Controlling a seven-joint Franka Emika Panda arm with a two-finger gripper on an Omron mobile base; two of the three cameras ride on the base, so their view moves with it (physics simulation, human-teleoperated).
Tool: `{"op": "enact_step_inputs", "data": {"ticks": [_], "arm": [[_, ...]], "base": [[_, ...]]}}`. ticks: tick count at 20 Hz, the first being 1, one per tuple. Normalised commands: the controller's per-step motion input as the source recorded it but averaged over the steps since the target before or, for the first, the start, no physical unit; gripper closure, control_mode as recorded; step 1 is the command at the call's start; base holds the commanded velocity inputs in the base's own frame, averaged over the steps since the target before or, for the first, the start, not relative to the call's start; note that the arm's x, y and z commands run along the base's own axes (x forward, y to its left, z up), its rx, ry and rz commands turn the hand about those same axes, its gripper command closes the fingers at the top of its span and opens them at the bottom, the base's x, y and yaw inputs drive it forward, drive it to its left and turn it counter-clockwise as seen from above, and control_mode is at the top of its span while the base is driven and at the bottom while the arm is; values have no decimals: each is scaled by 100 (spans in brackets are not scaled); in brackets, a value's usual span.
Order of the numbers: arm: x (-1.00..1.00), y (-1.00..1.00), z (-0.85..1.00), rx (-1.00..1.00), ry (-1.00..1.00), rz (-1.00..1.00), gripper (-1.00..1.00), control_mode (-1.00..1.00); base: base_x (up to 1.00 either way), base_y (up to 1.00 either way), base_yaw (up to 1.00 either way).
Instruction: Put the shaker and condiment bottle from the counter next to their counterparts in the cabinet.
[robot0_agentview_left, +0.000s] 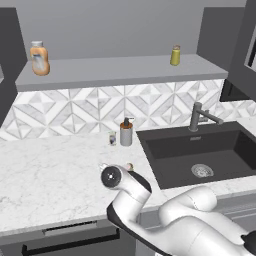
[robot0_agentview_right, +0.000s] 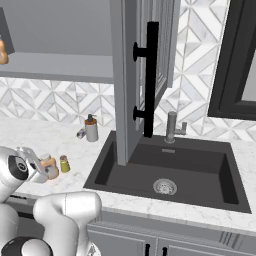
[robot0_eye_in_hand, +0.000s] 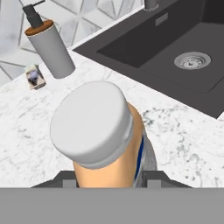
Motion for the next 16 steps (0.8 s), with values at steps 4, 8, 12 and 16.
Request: {"op": "enact_step_inputs", "data": {"ticks": [4,8,12,16], "arm": [[0,0,8,0,-5,0,100,-100],[5,0,17,0,-7,0,100,-100],[0,0,40,0,-7,0,100,-100],[-30,-2,53,8,1,0,100,-100]], "base": [[0,0,0],[0,0,0],[0,0,0],[0,0,0]]}}
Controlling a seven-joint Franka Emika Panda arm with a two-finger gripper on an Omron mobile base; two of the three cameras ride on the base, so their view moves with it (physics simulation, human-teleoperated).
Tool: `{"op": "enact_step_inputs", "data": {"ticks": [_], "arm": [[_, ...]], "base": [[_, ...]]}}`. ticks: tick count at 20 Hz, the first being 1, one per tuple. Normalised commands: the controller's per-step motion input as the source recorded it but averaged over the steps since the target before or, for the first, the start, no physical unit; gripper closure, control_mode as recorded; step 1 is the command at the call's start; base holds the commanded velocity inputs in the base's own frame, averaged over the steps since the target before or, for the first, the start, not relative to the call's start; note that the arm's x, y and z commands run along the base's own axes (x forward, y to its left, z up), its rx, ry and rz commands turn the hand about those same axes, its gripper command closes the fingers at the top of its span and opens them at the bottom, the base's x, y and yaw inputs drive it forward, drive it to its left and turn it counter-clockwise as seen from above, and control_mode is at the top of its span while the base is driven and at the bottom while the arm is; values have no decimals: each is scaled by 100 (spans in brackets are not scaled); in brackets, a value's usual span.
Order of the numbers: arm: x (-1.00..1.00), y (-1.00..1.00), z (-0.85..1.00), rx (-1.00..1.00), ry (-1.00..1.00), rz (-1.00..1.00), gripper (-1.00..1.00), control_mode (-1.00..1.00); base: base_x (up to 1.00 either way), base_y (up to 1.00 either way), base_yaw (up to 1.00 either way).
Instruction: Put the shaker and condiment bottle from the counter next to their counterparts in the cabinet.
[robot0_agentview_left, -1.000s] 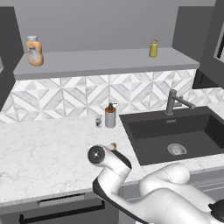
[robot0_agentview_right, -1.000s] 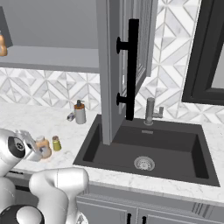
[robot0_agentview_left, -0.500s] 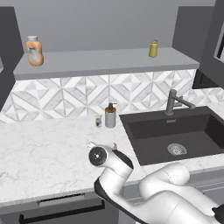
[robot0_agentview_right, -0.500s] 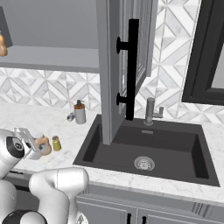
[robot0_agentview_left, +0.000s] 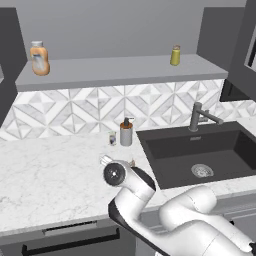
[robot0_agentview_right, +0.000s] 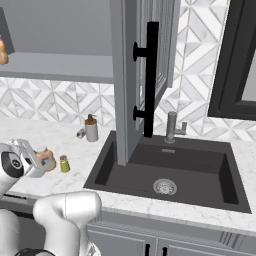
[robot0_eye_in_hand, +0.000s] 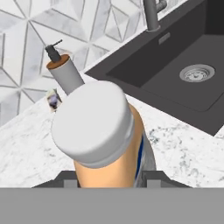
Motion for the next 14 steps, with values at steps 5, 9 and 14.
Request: {"op": "enact_step_inputs", "data": {"ticks": [5,9,14], "arm": [[-44,0,49,13,19,0,100,-100],[-4,6,46,4,9,2,100,-100],[-1,14,51,0,0,5,100,-100]], "base": [[0,0,0],[0,0,0],[0,0,0]]}}
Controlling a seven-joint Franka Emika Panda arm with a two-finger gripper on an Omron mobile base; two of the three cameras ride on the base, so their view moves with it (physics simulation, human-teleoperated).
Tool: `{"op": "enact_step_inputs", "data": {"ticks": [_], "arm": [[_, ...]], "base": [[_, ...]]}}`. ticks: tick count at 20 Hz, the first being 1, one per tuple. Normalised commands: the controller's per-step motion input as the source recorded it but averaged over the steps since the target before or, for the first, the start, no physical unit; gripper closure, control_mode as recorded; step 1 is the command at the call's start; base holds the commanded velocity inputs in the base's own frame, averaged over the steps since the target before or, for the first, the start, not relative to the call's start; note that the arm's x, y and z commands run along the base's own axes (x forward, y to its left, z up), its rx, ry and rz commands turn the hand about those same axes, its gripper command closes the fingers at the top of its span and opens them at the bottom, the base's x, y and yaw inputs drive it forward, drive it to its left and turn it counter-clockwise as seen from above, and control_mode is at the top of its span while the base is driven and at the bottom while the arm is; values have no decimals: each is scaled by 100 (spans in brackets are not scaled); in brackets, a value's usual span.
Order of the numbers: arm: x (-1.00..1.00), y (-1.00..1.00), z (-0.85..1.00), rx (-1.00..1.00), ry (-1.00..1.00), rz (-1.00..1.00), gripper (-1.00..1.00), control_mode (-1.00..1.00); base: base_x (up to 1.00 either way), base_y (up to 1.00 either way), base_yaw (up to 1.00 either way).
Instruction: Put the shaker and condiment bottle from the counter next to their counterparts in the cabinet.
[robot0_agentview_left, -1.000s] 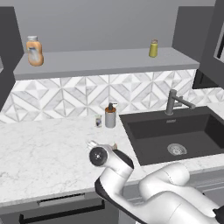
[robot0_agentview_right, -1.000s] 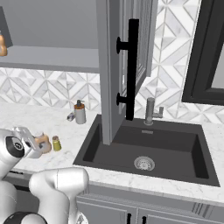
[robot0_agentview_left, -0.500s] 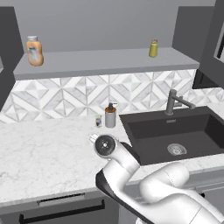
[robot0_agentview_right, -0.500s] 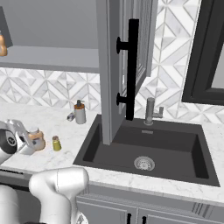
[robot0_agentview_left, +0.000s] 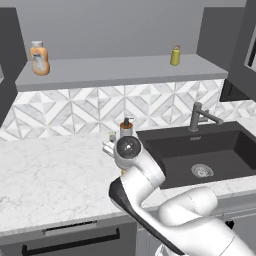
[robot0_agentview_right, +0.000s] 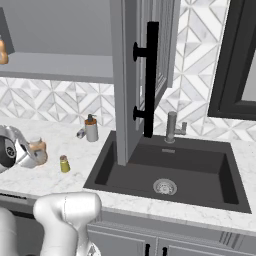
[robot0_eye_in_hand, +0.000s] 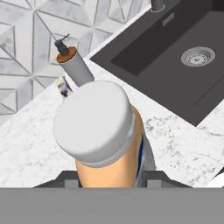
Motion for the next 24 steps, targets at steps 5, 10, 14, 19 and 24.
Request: {"op": "enact_step_inputs", "data": {"ticks": [5,10,14,19,24], "arm": [[-1,17,34,0,5,20,100,-100],[-10,3,63,0,-2,22,100,-100],[-20,4,51,0,-7,22,100,-100],[-19,6,37,0,-11,22,100,-100],[-12,2,48,-4,-21,20,100,-100]], "base": [[0,0,0],[0,0,0],[0,0,0],[0,0,0],[0,0,0]]}}
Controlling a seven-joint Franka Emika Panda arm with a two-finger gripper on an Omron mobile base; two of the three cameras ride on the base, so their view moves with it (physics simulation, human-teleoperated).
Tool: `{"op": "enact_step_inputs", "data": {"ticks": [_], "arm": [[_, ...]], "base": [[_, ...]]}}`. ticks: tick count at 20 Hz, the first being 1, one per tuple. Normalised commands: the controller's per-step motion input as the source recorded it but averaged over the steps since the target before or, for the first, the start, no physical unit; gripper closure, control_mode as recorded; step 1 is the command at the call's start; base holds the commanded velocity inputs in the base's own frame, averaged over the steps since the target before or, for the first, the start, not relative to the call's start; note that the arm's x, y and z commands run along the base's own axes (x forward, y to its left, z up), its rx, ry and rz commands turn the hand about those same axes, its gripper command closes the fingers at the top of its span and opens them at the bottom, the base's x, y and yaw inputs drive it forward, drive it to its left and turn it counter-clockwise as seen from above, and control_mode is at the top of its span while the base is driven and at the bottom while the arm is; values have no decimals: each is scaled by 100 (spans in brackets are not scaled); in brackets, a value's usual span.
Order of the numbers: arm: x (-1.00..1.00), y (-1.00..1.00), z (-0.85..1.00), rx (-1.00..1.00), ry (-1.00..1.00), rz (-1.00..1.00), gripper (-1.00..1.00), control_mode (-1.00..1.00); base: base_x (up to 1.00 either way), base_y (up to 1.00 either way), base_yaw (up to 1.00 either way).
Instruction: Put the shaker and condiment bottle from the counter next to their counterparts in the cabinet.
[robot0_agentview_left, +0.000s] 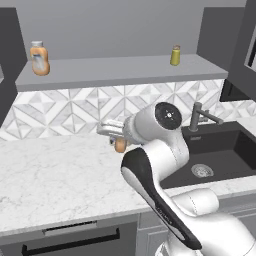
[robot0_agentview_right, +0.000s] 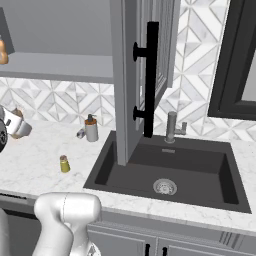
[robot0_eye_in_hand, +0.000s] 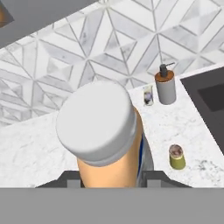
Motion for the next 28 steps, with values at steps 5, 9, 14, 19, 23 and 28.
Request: {"op": "enact_step_inputs", "data": {"ticks": [5,9,14,19,23,28], "arm": [[-15,0,63,-1,-14,18,100,-100],[-26,2,73,0,-1,15,100,-100],[-14,6,75,0,0,12,100,-100],[0,10,73,-5,-4,5,100,-100],[0,7,50,-11,-7,0,100,-100],[3,7,33,-9,-4,2,100,-100]], "base": [[0,0,0],[0,0,0],[0,0,0],[0,0,0],[0,0,0],[0,0,0]]}}
